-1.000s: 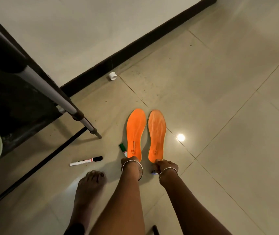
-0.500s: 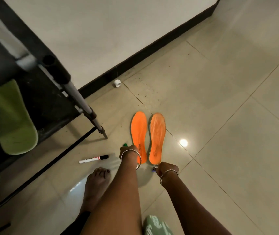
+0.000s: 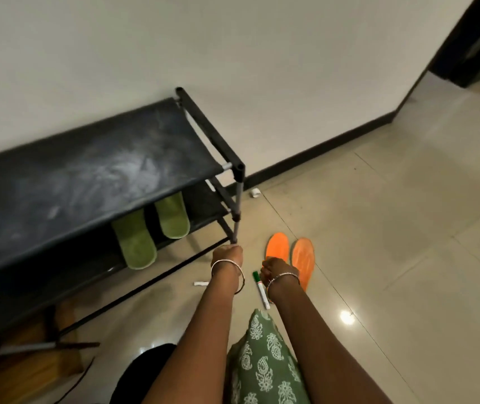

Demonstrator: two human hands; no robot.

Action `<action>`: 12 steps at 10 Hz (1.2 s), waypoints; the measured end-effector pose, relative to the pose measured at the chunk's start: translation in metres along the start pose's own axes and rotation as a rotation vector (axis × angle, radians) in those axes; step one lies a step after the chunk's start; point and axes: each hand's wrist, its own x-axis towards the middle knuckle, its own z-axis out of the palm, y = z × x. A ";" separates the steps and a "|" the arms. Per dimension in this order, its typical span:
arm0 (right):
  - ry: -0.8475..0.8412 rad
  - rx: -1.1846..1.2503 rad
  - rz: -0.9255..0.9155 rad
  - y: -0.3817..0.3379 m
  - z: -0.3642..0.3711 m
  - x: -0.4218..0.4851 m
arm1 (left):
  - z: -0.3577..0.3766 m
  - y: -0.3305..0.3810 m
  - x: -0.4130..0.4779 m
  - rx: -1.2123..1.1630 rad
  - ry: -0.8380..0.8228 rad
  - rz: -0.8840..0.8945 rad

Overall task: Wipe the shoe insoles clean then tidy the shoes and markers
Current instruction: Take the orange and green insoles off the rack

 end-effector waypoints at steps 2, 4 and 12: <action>-0.149 -0.134 -0.027 0.023 0.079 -0.059 | -0.107 0.031 -0.089 -0.511 0.148 -0.083; -0.158 -0.108 0.006 0.074 0.133 -0.073 | -0.159 0.038 -0.083 -0.666 0.236 -0.163; -0.199 -0.065 -0.131 0.068 0.149 -0.087 | -0.175 0.037 -0.089 -0.819 0.268 -0.167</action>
